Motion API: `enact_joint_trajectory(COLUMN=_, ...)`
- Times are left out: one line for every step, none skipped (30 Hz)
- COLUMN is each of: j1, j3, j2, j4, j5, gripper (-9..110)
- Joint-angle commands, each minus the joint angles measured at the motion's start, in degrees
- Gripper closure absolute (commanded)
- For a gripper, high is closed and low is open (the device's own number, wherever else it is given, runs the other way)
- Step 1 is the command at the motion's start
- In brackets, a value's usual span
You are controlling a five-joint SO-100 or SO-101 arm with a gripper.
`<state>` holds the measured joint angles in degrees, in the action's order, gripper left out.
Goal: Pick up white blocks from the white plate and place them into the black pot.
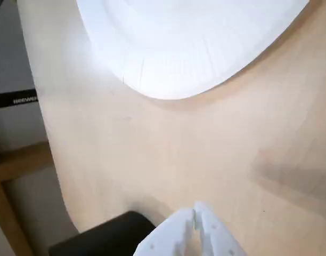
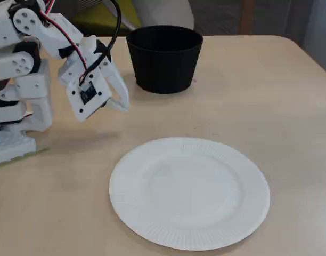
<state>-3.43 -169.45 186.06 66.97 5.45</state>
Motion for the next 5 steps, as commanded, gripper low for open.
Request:
enact_joint_trajectory(j1=-0.4, j3=0.0, j2=0.3, j4=-1.0, j5=0.3, gripper=104)
enact_joint_trajectory(j1=-0.4, j3=0.0, j2=0.3, j4=-1.0, j5=0.3, gripper=104)
enact_joint_trajectory(j1=-0.4, j3=0.0, j2=0.3, j4=-1.0, j5=0.3, gripper=104)
enact_joint_trajectory(j1=-0.4, j3=0.0, j2=0.3, j4=-1.0, j5=0.3, gripper=104)
enact_joint_trajectory(j1=-0.4, j3=0.0, j2=0.3, j4=-1.0, j5=0.3, gripper=104)
